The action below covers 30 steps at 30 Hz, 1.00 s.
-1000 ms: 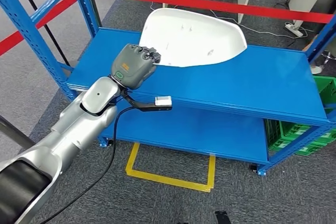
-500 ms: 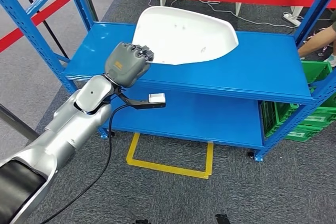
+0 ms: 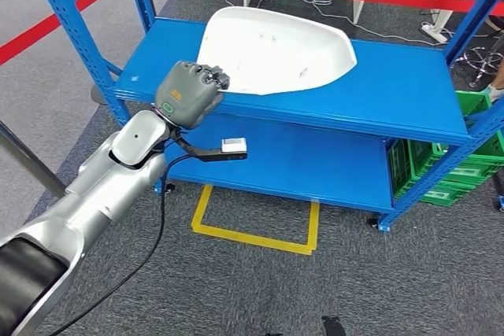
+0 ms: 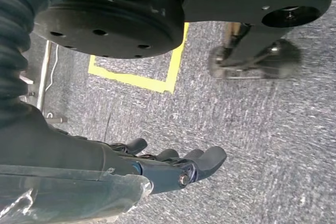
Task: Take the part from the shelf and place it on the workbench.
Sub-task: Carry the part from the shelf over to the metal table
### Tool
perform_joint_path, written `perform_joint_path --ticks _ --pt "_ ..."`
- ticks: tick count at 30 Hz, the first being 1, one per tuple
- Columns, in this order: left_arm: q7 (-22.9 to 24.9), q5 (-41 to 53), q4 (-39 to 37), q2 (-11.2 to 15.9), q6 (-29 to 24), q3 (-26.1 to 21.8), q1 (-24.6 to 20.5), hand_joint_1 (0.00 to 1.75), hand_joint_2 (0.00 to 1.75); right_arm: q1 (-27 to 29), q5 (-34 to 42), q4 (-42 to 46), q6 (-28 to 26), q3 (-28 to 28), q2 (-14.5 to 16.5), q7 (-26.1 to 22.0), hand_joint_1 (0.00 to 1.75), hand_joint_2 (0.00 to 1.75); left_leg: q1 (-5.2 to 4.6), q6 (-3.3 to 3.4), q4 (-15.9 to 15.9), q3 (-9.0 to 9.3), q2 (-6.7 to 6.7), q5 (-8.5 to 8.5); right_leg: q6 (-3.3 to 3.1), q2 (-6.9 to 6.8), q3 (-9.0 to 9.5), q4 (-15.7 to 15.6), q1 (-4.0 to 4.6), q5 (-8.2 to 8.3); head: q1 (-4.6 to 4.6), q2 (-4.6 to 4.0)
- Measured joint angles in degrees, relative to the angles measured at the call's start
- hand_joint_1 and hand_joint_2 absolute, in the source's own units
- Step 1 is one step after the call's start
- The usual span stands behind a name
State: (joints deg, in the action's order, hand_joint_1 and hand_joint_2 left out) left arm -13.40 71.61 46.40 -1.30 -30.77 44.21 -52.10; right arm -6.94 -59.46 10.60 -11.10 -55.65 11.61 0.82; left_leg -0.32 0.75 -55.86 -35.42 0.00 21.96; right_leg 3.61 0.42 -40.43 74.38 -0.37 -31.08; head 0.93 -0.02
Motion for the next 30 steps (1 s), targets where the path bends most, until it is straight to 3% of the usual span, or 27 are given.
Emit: perform_joint_path --ticks 1,3,4,6,8,9,11,13,14,15,17,18,20,21,23,24,25,28,29,30 --pt "0.0 -0.1 0.0 0.0 0.0 0.0 0.0 1.75 1.75 0.0 -0.1 0.0 0.0 0.0 0.0 0.0 0.0 1.75 -0.01 -0.07 0.0 -0.58 -0.03 -0.49 -0.06 0.0 1.91 -1.9 0.0 1.5 -0.01 0.0" --pt "0.0 -0.3 0.0 0.2 0.0 0.0 0.0 1.75 1.75 0.1 -0.3 0.0 0.0 0.0 0.0 0.1 0.0 1.75 -0.07 -0.42 -0.2 -1.62 -0.11 -1.41 -0.31 0.01 7.27 -9.4 0.06 3.36 -0.02 0.0" --pt "0.0 -0.4 0.0 0.3 0.0 0.0 0.0 1.75 1.75 0.1 -0.4 0.0 0.0 0.0 0.0 0.1 0.0 1.75 -0.12 -0.69 -0.2 -2.03 -0.12 -1.93 -0.56 0.05 9.41 -12.9 0.14 3.28 -0.05 0.0" --pt "0.0 -0.6 0.0 0.3 -0.1 0.0 -0.1 1.75 1.75 0.1 -0.4 0.0 -0.1 0.0 0.0 0.1 0.0 1.75 -0.16 -1.27 -0.1 -2.6 -0.09 -3.04 -1.08 0.17 11.01 -16.2 0.36 2.62 -0.04 0.0" --pt "0.0 -0.7 0.0 0.4 -0.1 0.2 -0.2 1.75 1.75 0.3 -0.5 0.0 -0.1 0.0 0.0 0.0 0.0 1.75 -0.13 -1.9 -0.2 -3.13 -0.1 -3.53 -1.82 0.16 10.09 -16.4 0.28 3.46 0.01 0.0" --pt "0.0 -0.8 0.0 0.4 -0.1 0.2 -0.2 1.75 1.75 0.3 -0.5 0.0 -0.2 0.0 0.0 0.0 0.0 1.75 -0.1 -2.26 -0.9 -3.63 -0.12 -2.42 -2.27 0.1 9.57 -16.4 0.16 4.03 -0.04 0.0" --pt "0.1 -0.8 0.0 0.5 -0.1 0.4 -0.3 1.75 1.75 0.2 -0.5 0.0 -0.3 0.0 0.0 0.0 0.0 1.75 0.05 -2.9 -5.5 -5.22 -0.14 2.67 -3.05 -0.07 8.36 -16.5 -0.08 5.33 -0.17 0.0" --pt "0.2 -0.9 0.0 0.6 -0.1 0.7 -0.2 1.75 1.75 0.2 -0.5 0.0 -0.3 0.0 0.0 -0.1 0.0 1.75 0.26 -3.28 -13.0 -6.89 -0.13 7.54 -3.28 -0.12 6.77 -16.5 -0.09 6.57 -0.29 0.0" --pt "0.2 -0.9 0.0 0.7 -0.1 0.8 -0.2 1.75 1.75 0.2 -0.5 0.0 -0.3 0.0 0.0 -0.1 0.0 1.75 0.35 -3.39 -15.9 -7.18 -0.13 8.07 -3.23 -0.18 5.93 -16.5 -0.09 7.23 -0.28 0.0" --pt "0.2 -0.9 0.0 0.7 -0.1 0.9 -0.2 1.75 1.75 0.2 -0.5 0.0 -0.3 0.0 0.0 -0.1 0.0 1.75 0.43 -3.48 -17.4 -6.81 -0.13 7.22 -3.16 -0.22 5.03 -16.4 -0.11 7.93 -0.28 0.0" --pt "0.2 -0.9 0.0 0.7 -0.1 1.0 -0.2 1.75 1.75 0.1 -0.5 0.0 -0.3 0.0 0.0 -0.1 0.0 1.75 0.64 -3.55 -15.4 -3.62 -0.13 3.88 -2.9 -0.24 3.33 -16.4 -0.15 9.32 -0.28 0.0" --pt "0.2 -0.9 0.1 0.7 -0.1 1.0 -0.2 1.75 1.75 0.0 -0.5 0.0 -0.3 0.0 0.0 -0.1 0.0 1.75 0.74 -3.55 -12.2 -0.67 -0.14 3.31 -2.66 -0.16 2.61 -16.3 -0.11 9.93 -0.31 0.0" --pt "0.2 -0.9 0.3 0.7 -0.2 1.0 -0.4 1.75 1.75 -0.1 -0.5 0.0 -0.3 0.0 0.0 -0.2 0.0 1.75 0.73 -3.09 -4.3 4.87 -0.27 4.91 -2.0 -0.02 1.49 -16.3 -0.02 11.27 -0.33 0.0" --pt "0.2 -0.9 0.4 0.7 -0.2 1.0 -0.4 1.75 1.75 -0.1 -0.5 0.0 -0.3 0.0 0.0 -0.2 0.0 1.75 0.55 -2.7 -1.6 6.25 -0.35 5.75 -1.65 -0.01 1.05 -16.5 -0.05 12.06 -0.36 0.0" --pt "0.3 -0.9 0.4 0.7 -0.1 1.1 -0.2 1.75 1.75 0.1 -0.5 0.0 -0.3 0.0 0.0 -0.2 0.0 1.75 0.26 -1.65 -0.2 5.79 -0.32 5.35 -0.99 -0.03 0.34 -17.0 -0.38 13.29 -0.4 0.0" --pt "0.3 -0.9 0.4 0.8 -0.1 1.2 0.0 1.75 1.75 0.1 -0.5 0.0 -0.3 0.0 0.0 -0.2 0.0 1.75 0.2 -1.15 -0.1 5.26 -0.21 4.73 -0.71 -0.07 -0.07 -16.8 -0.52 12.63 -0.4 0.0" --pt "0.3 -0.9 0.4 0.8 -0.1 1.2 0.2 1.75 1.75 0.1 -0.5 0.0 -0.3 0.0 0.0 -0.2 0.0 1.75 0.23 -0.68 -0.1 4.7 -0.09 4.09 -0.51 -0.08 -0.57 -15.4 -0.56 10.77 -0.36 0.0" --pt "0.3 -0.9 0.3 0.8 -0.1 1.3 0.2 1.75 1.75 -0.1 -0.5 0.0 -0.3 0.0 0.0 -0.2 0.0 1.75 0.12 0.09 -0.1 2.68 0.02 2.11 -0.34 -0.13 -2.4 -4.9 -0.31 2.11 -0.04 0.0" --pt "0.3 -0.9 0.3 0.8 -0.1 1.3 0.3 1.75 1.75 -0.2 -0.5 0.0 -0.3 0.0 0.0 -0.2 0.0 1.75 0.0 0.18 -0.1 1.88 0.01 1.4 -0.41 -0.13 -2.54 -1.4 -0.2 0.91 0.03 0.0" --pt "0.3 -0.9 0.3 0.8 -0.1 1.3 0.3 1.75 1.75 -0.2 -0.5 0.0 -0.3 0.0 0.0 -0.2 0.0 1.75 -0.11 0.23 -0.2 1.03 -0.02 0.76 -0.57 -0.12 -2.07 0.5 -0.08 1.14 0.06 0.0"
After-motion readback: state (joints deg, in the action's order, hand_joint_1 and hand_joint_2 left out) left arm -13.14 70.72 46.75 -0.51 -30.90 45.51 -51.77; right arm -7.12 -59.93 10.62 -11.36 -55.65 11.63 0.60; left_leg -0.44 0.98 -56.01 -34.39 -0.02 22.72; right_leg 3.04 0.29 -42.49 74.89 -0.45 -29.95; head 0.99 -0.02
